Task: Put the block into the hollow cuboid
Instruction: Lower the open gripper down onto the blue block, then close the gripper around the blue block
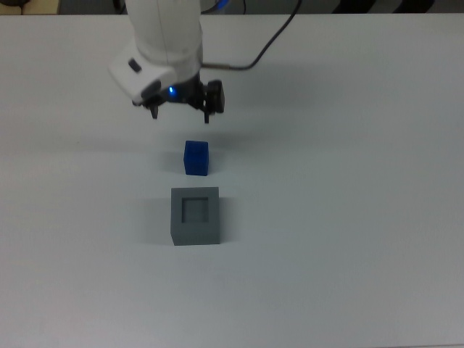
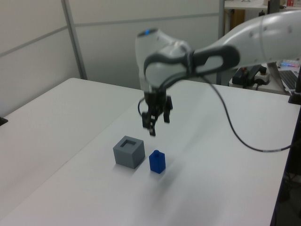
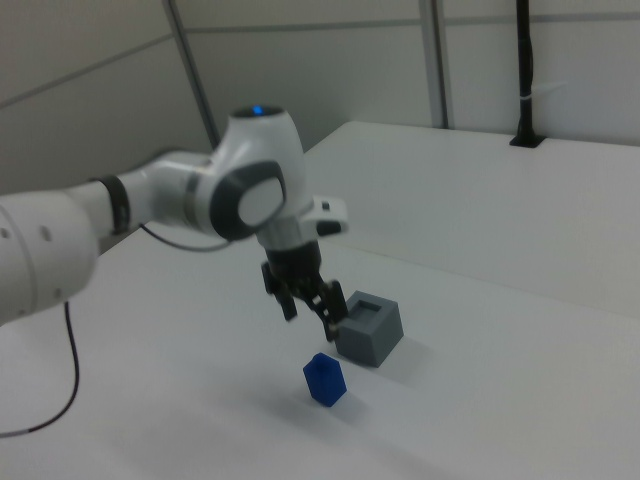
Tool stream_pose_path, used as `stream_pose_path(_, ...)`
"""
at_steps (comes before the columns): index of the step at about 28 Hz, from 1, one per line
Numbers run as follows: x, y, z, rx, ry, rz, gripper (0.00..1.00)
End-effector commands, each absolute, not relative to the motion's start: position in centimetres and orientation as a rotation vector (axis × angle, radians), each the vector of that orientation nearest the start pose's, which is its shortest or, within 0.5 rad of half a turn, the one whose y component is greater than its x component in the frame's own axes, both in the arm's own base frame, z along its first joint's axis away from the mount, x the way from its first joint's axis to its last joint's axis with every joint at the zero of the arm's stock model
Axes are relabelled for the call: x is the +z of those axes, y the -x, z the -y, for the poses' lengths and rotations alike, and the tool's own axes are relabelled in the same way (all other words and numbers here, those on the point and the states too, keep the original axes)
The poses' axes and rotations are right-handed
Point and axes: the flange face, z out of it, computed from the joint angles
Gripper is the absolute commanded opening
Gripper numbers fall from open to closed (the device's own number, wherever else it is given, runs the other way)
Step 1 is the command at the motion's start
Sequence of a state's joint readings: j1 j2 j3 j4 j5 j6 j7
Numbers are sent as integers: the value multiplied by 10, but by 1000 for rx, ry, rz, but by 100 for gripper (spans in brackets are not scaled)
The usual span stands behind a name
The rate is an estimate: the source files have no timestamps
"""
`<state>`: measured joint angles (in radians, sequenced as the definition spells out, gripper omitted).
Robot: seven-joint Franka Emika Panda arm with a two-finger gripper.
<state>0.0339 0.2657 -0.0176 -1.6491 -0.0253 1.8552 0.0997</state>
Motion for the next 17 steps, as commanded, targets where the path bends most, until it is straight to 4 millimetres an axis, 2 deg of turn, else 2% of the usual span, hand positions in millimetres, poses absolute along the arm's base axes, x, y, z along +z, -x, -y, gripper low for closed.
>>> stream_pose_path(1, 409, -633, -27, 131, 3218, -65, 100)
stream_pose_path(3, 395, -632, -31, 135, 3219, -51, 100)
stream_pose_path(4, 388, -630, -39, 122, 3223, -25, 100)
stream_pose_path(6, 382, -629, -47, 108, 3224, -2, 100)
stream_pose_path(12, 355, -636, -49, 101, 3223, 2, 100)
stream_pose_path(17, 351, -645, -38, 25, 3221, -39, 100)
